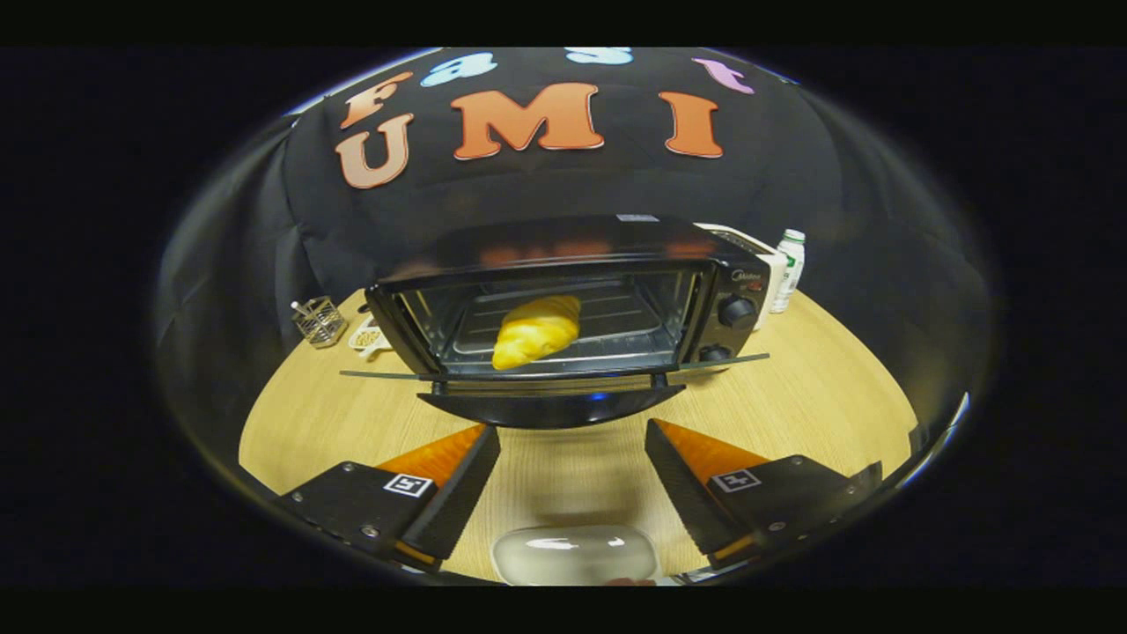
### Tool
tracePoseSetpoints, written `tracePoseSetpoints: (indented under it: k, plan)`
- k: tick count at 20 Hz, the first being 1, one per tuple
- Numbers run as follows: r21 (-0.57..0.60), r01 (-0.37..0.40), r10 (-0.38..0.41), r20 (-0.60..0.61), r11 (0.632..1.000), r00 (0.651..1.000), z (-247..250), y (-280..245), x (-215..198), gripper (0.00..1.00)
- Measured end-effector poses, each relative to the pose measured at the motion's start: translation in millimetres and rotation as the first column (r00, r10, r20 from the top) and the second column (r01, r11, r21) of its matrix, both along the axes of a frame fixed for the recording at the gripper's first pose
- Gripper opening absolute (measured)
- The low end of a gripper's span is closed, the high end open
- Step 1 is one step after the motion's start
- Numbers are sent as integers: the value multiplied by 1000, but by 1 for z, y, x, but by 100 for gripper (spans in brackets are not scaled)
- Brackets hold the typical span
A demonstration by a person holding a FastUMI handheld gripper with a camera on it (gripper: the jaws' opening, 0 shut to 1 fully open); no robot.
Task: Open the toaster oven, put the food inside, and close the toaster oven door.
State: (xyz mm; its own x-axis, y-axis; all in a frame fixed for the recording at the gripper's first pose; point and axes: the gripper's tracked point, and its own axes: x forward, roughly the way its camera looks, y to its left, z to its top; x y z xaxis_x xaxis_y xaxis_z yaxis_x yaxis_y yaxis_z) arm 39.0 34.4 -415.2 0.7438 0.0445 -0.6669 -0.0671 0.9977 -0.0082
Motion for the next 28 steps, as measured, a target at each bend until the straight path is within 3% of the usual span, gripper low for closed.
tracePoseSetpoints:
  k: [12, 19, 28]
  plan:
    - [32, -15, 12, 107, 999, 994, 33, 15, 69, 99]
    - [38, -46, 40, 146, 998, 988, 70, 23, 64, 99]
    - [20, -56, 49, 267, 998, 962, 180, 18, 45, 99]
